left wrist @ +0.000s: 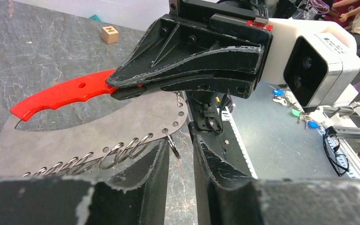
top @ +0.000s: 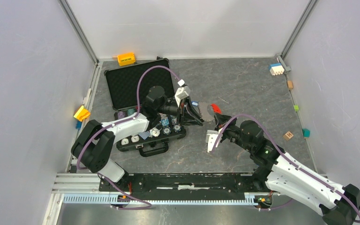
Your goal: Put the keys on the keyring
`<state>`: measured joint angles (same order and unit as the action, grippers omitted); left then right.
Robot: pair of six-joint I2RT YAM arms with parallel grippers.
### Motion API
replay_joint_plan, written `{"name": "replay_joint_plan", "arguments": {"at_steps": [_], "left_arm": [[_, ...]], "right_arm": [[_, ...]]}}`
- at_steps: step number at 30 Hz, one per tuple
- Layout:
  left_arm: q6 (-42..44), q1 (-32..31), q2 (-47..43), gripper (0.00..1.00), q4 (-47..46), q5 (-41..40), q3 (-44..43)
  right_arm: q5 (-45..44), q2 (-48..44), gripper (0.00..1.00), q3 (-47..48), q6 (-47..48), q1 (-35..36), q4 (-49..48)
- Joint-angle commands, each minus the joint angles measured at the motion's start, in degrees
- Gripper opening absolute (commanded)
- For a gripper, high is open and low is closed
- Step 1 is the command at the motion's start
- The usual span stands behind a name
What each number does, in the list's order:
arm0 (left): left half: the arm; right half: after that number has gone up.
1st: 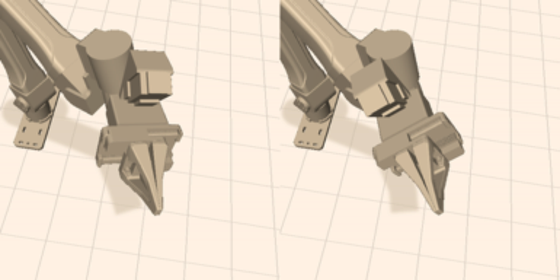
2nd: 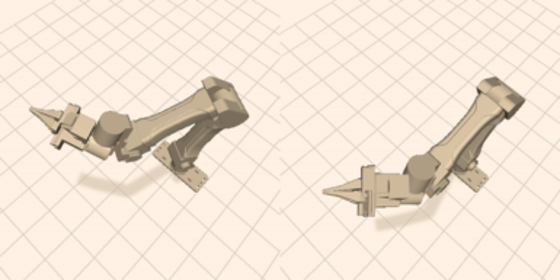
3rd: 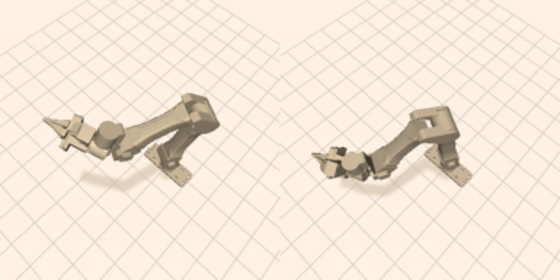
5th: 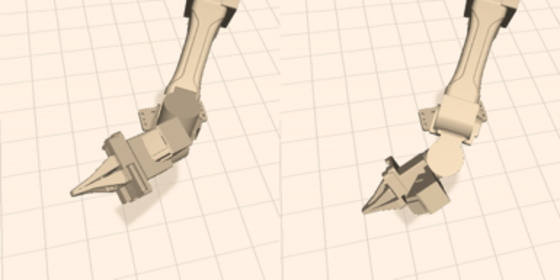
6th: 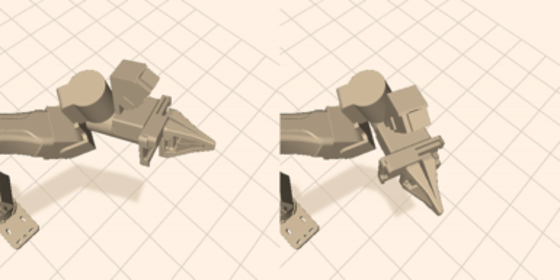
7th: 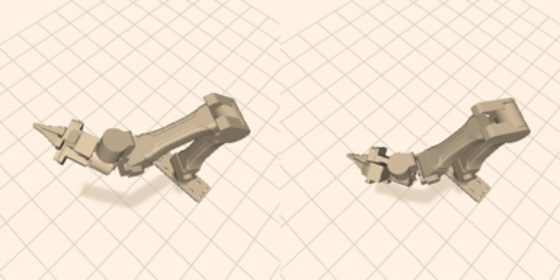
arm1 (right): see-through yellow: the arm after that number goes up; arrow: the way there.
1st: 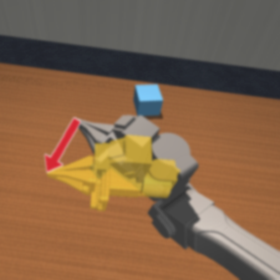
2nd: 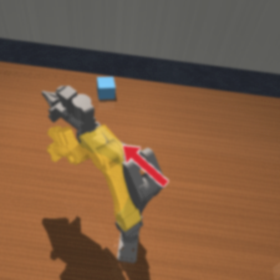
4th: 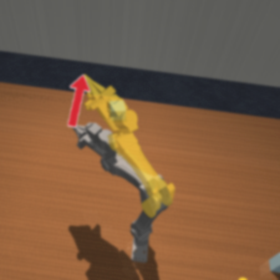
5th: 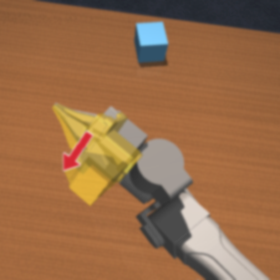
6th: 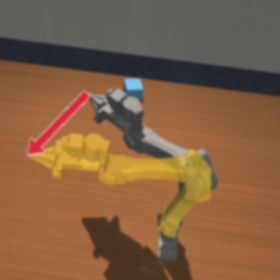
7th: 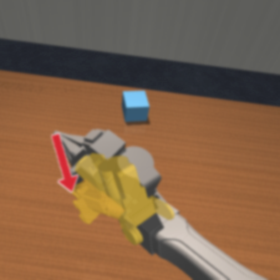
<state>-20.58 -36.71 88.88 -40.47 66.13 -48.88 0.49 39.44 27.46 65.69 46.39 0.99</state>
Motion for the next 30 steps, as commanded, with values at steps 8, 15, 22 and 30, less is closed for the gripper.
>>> {"name": "replay_joint_plan", "arguments": {"at_steps": [8,15,22,30], "left_arm": [[3.62,0.94,-3.29,0.09,6.35,-1.82,-0.69],[12.89,0.94,-6.92,0.02,19.73,-6.63,-2.33],[8.54,-0.67,-6.80,0.02,19.36,-6.34,-2.15],[-15.09,-2.40,-6.30,0.02,2.25,-12.71,5.26]], "right_arm": [[0.01,0.51,0.00,1.05,-0.20,0.36,-1.16],[1.38,1.51,0.00,1.53,-0.96,0.37,1.05],[4.07,5.28,0.00,5.39,-0.48,0.28,4.55],[5.94,11.72,0.12,13.13,-0.31,0.10,10.34]]}}
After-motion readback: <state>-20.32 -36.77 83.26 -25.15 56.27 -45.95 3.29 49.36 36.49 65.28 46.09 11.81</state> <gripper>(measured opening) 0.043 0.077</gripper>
